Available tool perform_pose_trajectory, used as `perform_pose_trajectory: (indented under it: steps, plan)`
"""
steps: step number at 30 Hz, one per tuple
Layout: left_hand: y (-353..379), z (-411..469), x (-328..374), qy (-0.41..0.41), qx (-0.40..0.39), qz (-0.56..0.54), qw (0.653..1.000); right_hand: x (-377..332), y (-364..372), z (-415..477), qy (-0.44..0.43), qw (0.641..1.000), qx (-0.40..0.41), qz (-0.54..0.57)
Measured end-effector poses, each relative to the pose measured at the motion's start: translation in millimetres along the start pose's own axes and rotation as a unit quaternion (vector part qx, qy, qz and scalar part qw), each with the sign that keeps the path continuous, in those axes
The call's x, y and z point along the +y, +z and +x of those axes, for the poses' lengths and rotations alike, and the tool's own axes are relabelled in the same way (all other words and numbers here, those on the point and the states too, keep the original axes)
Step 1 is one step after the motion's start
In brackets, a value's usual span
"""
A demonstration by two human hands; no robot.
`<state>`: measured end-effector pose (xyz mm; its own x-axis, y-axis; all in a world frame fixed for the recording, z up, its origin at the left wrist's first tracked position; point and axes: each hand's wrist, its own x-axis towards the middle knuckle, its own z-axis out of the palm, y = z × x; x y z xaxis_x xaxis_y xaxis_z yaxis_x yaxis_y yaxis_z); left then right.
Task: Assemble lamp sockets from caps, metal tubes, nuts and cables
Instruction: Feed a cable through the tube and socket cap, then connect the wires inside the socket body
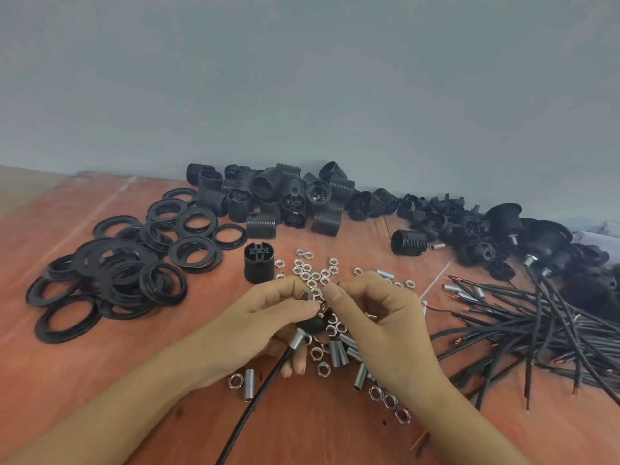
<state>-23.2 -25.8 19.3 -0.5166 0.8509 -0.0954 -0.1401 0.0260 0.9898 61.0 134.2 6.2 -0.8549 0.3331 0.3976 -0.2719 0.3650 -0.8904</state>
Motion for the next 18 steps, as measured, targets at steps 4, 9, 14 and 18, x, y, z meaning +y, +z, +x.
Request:
perform_pose_trajectory:
  steps: [4, 9, 14, 18]
  plan:
    - [-0.3, 1.0, -1.3, 0.013, 0.008, -0.021, 1.0, -1.2, 2.9, -1.9, -0.058, 0.996, 0.014, -0.064]
    - [-0.1, -0.9, 1.0, 0.028, -0.004, -0.026, 0.999, -5.1, 3.8, -4.5, -0.103, 0.992, 0.009, -0.073]
    - [0.5, -0.9, 3.2, 0.063, 0.046, 0.05, 0.996, -5.5, 4.6, -4.0, -0.117, 0.99, 0.018, -0.074]
    - [2.0, 0.1, 2.5, 0.096, 0.08, 0.109, 0.986, -6.5, -0.1, -0.4, -0.109, 0.991, 0.054, -0.046]
